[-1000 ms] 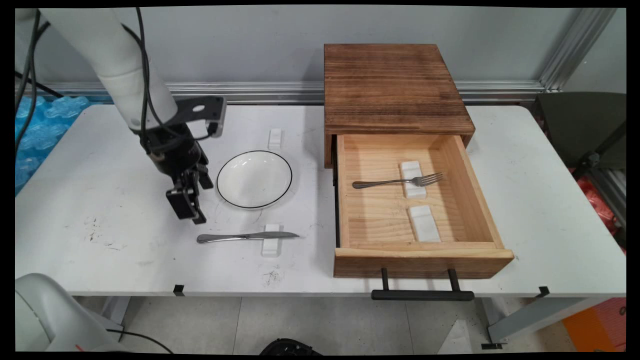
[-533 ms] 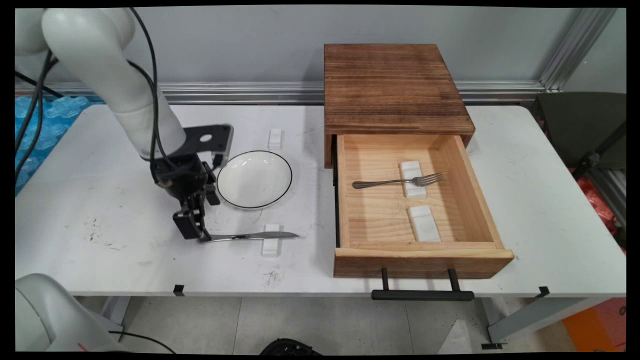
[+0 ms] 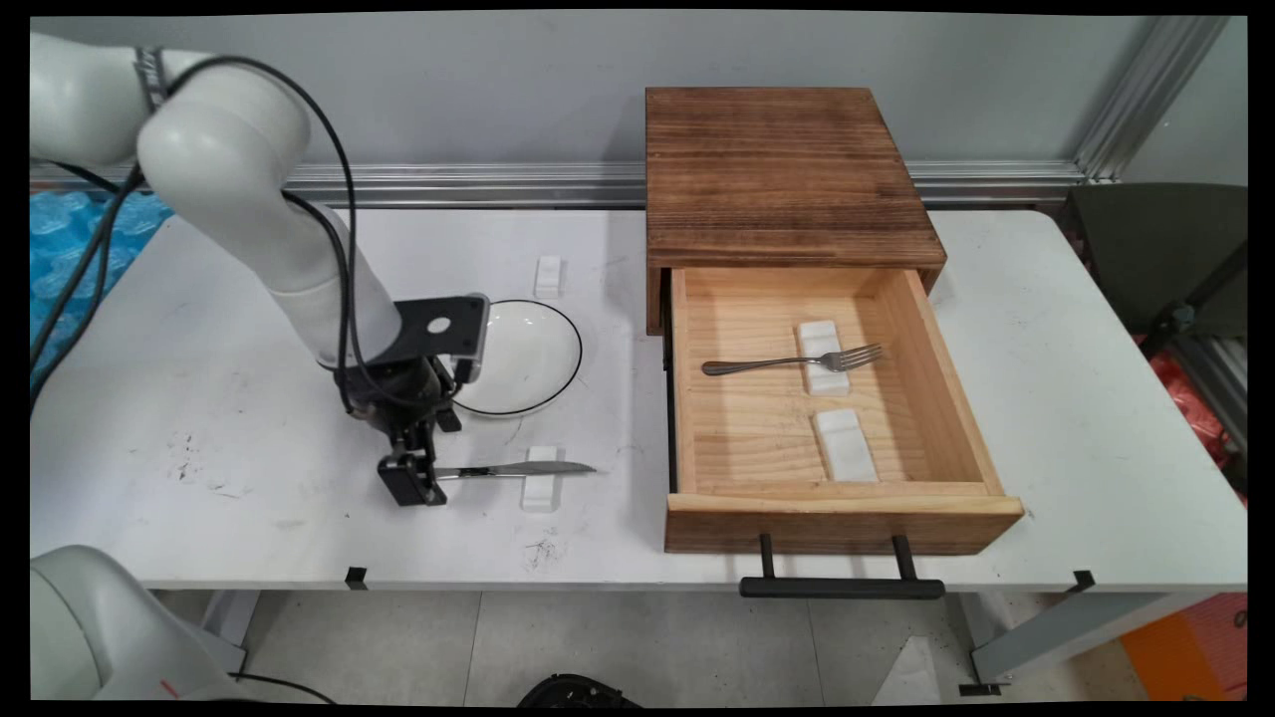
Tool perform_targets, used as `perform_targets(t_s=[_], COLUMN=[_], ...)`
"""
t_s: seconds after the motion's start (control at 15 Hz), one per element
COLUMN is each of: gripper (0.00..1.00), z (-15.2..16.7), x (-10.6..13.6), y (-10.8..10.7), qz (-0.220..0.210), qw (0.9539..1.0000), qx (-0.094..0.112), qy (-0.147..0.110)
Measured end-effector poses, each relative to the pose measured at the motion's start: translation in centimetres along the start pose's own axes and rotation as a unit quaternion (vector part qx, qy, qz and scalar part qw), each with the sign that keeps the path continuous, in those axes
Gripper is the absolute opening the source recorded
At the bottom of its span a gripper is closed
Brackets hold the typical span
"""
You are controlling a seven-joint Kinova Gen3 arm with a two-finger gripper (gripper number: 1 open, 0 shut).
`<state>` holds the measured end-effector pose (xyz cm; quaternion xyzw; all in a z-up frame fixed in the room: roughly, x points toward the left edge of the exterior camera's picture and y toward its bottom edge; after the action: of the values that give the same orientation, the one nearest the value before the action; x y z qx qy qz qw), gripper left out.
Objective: Pick up the knife from the right of the white plate
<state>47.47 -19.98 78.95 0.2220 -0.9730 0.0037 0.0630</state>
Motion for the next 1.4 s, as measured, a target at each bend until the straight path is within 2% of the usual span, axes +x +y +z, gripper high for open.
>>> perform_targets(t_s=[0.4, 0.93, 1.0, 1.4], gripper=[1.00, 1.00, 0.00, 0.00], z=[1.5, 1.4, 1.4, 1.1], x=[0.6, 1.0, 1.1, 1.1], y=[0.6, 1.2, 1.3, 1.4], qz=[0.003, 0.003, 0.003, -0.001], qw=[0.9999, 0.9998, 0.9997, 0.9997], qx=[0.014, 0.022, 0.022, 0.024], qy=[0.002, 0.002, 0.002, 0.003])
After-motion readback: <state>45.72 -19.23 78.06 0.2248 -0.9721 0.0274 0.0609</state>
